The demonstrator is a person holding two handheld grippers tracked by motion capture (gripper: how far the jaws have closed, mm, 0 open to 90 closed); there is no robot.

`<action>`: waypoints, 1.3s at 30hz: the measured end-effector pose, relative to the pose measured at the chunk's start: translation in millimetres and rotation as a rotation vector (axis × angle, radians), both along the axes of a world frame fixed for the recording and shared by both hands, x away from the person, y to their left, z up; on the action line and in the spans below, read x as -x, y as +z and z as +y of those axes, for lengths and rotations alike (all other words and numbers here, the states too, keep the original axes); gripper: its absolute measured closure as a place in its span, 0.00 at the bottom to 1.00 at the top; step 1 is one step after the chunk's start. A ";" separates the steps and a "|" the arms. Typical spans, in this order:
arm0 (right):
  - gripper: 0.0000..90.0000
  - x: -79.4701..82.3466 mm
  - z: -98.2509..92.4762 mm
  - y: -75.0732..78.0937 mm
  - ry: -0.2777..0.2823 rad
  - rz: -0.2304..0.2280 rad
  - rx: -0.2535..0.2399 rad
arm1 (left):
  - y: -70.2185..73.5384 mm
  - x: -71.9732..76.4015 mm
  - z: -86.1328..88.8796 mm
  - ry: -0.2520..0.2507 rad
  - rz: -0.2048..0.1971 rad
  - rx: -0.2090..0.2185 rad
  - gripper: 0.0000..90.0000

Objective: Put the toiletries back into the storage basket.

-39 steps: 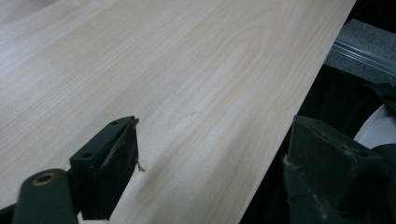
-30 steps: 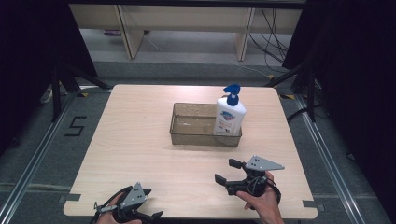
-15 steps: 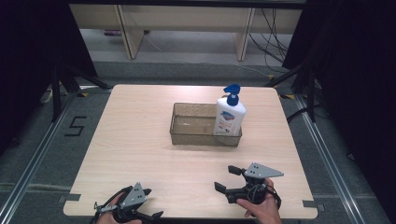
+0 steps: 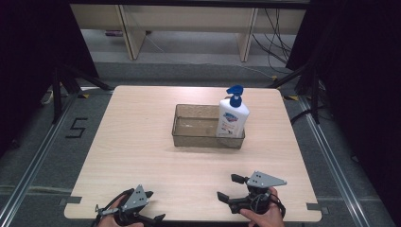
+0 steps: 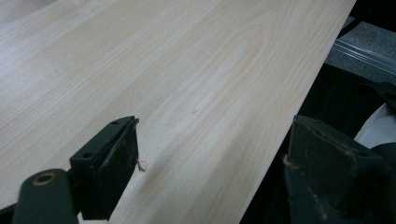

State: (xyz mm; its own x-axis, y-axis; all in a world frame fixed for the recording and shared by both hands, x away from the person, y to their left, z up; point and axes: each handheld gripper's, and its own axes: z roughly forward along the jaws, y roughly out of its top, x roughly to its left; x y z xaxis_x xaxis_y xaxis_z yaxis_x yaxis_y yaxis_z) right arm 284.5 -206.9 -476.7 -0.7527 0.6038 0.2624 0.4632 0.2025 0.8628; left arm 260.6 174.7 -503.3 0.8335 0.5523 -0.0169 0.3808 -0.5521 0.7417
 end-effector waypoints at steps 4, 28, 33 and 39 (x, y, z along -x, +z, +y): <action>0.17 0.7 -1.0 -4.6 0.014 -0.021 0.009 | 0.1 0.1 0.1 0.001 0.000 0.000 0.18; 0.17 16.3 -19.0 -11.5 -0.005 0.009 0.037 | -1.2 1.0 -1.4 0.013 0.013 0.018 0.18; 0.17 21.5 -21.2 -12.3 -0.006 0.015 0.051 | -0.5 0.4 -0.6 0.004 0.004 0.006 0.18; 0.17 26.5 -22.9 -12.2 -0.008 0.019 0.060 | -0.5 -0.8 0.1 0.004 -0.006 -0.005 0.18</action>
State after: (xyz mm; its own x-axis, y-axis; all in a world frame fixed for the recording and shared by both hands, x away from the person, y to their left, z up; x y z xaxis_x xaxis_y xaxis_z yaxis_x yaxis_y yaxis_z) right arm 258.1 -229.8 -488.9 -0.7428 0.6249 0.2403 0.4816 0.2494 0.8402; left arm 261.4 174.8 -503.7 0.8315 0.5555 -0.0085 0.3781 -0.5547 0.7412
